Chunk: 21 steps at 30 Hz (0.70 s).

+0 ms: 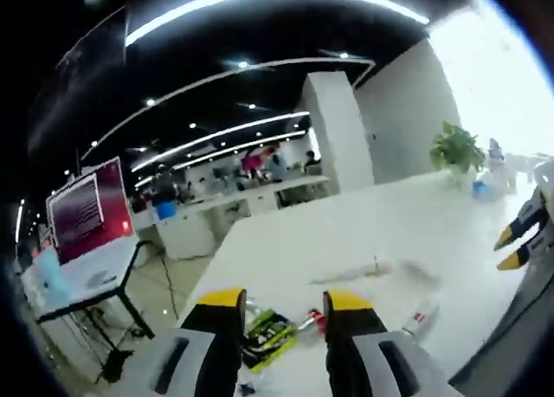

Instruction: Arrange the skincare products in the storage area until every visible bottle or jar stands upright without overlapping.

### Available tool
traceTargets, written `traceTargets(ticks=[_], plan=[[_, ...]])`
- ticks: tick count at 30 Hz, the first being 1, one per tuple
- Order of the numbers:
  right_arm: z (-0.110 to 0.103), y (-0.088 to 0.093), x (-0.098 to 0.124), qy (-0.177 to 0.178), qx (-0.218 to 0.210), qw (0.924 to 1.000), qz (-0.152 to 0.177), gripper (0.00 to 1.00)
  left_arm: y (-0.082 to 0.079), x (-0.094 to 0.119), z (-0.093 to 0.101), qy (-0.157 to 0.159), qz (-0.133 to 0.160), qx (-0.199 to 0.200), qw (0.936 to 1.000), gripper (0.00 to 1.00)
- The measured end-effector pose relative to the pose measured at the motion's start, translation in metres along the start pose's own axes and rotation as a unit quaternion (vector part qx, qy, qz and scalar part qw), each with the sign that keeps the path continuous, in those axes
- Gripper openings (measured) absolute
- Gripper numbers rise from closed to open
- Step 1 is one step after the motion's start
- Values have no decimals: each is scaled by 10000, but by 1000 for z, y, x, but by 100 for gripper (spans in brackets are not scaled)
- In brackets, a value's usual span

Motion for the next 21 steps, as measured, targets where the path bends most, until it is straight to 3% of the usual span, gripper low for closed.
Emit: traceTargets(ticks=[1, 3, 4, 5, 6, 7, 9, 13, 15, 18, 21], plan=[[9, 0, 2, 237, -364, 9990, 70, 19, 0, 3, -7, -189, 59, 330, 9993, 42], [31, -2, 8, 758, -1097, 9904, 354, 19, -7, 7, -10, -134, 511, 84, 9986, 43], [40, -3, 11, 964, -1450, 9833, 534, 20, -8, 9, -11, -106, 524, -101, 9985, 45], [51, -4, 15, 1175, -1887, 9713, 845, 21, -8, 10, -9, -59, 549, -290, 9981, 45], [54, -5, 17, 1204, -1974, 9685, 922, 21, -7, 11, -8, -41, 526, -291, 9982, 46], [61, -7, 21, 1353, -2330, 9558, 1181, 22, -6, 11, -5, 44, 519, -309, 9982, 45], [69, -9, 29, 1532, -2587, 9409, 1561, 25, -6, 10, 1, 210, 540, -126, 9982, 44], [70, -11, 38, 1729, -2665, 9299, 1856, 29, -7, 6, 10, 328, 558, -235, 9976, 44], [71, -10, 39, 1758, -2633, 9307, 1835, 30, -7, 3, 13, 460, 525, -310, 9971, 44], [71, -11, 43, 1826, -2656, 9262, 1958, 30, -14, -1, 16, 522, 408, -485, 9966, 43], [73, -12, 44, 1873, -2644, 9236, 2047, 33, -31, -10, 23, 650, 797, -309, 9942, 44]])
Point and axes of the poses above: the point that each gripper's makers call its tool centre point, and the gripper's own axes: x roughly backward along the fingers, z roughly to its right, y roughly out of its underside, the point moved 7 cm from there along x, roughly backward along the fingers, and after that the axes turned 9 degrees about z, right-handed, at the moved point
